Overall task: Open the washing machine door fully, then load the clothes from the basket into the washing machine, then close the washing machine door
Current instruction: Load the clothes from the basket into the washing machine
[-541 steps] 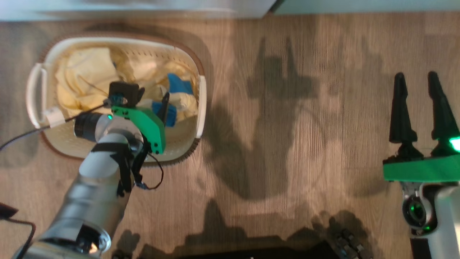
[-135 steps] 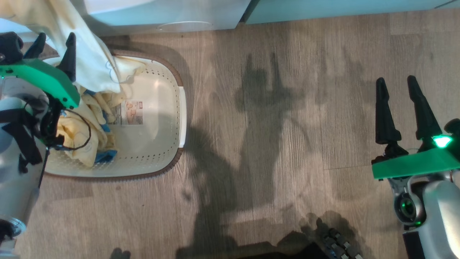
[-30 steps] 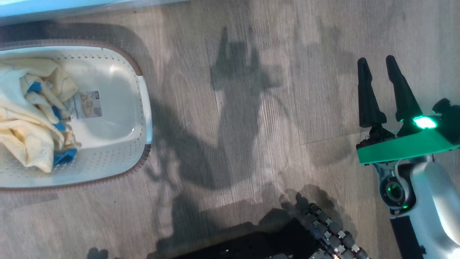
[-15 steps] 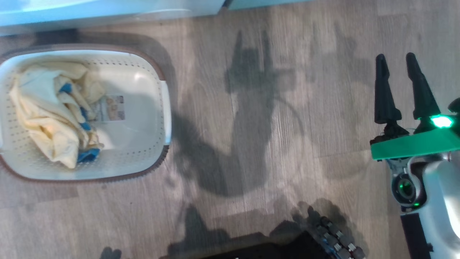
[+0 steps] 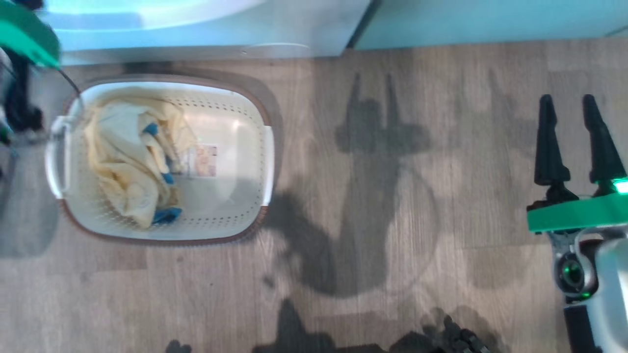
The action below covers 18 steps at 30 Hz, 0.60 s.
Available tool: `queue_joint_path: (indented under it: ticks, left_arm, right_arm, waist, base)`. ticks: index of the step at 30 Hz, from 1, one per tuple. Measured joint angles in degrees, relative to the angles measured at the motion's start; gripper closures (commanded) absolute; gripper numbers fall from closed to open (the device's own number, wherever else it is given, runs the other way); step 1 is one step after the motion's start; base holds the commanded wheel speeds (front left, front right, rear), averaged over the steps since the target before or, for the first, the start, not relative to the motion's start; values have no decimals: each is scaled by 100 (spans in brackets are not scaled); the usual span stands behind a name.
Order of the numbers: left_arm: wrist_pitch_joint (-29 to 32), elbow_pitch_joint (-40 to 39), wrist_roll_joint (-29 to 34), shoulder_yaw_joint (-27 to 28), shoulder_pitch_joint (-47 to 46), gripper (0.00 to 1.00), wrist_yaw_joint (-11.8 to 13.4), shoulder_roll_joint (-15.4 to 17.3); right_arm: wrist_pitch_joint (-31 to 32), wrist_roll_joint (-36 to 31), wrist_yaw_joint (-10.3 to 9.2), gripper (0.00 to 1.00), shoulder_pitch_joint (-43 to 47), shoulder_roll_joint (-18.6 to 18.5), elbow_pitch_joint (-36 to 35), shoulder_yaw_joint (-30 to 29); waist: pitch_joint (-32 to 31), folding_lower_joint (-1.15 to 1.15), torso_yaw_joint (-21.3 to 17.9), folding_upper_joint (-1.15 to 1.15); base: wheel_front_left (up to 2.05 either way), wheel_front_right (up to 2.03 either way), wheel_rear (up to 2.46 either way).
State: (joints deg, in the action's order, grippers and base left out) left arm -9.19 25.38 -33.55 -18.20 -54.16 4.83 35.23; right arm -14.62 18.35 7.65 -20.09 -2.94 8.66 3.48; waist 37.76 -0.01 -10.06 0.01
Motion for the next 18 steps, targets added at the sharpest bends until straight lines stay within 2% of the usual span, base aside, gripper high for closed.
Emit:
queue_joint_path:
  ticks: [4,5,12,18]
  left_arm:
    - [-162,-668,-35,25,792,0,288,-40]
    - [-248,-978,-32,63,1180,0,487,-66]
    - [-453,-2008,27,171,2474,0,1054,-294]
    - [-525,-2574,230,189,3431,0,1313,-589]
  right_arm:
    - [1,-125,0,0,73,-32,-41,-181]
    - [9,-166,0,0,147,-36,-77,-250]
    - [158,-279,0,0,394,-68,-276,-492]
    - [367,-342,0,0,644,-96,-431,-599]
  waist:
    - [-154,0,191,0]
    - [-236,0,281,0]
    - [-557,0,566,0]
    - [-917,1,772,0]
  base:
    - [0,0,0]
    - [0,0,0]
    - [0,0,0]
    - [0,0,0]
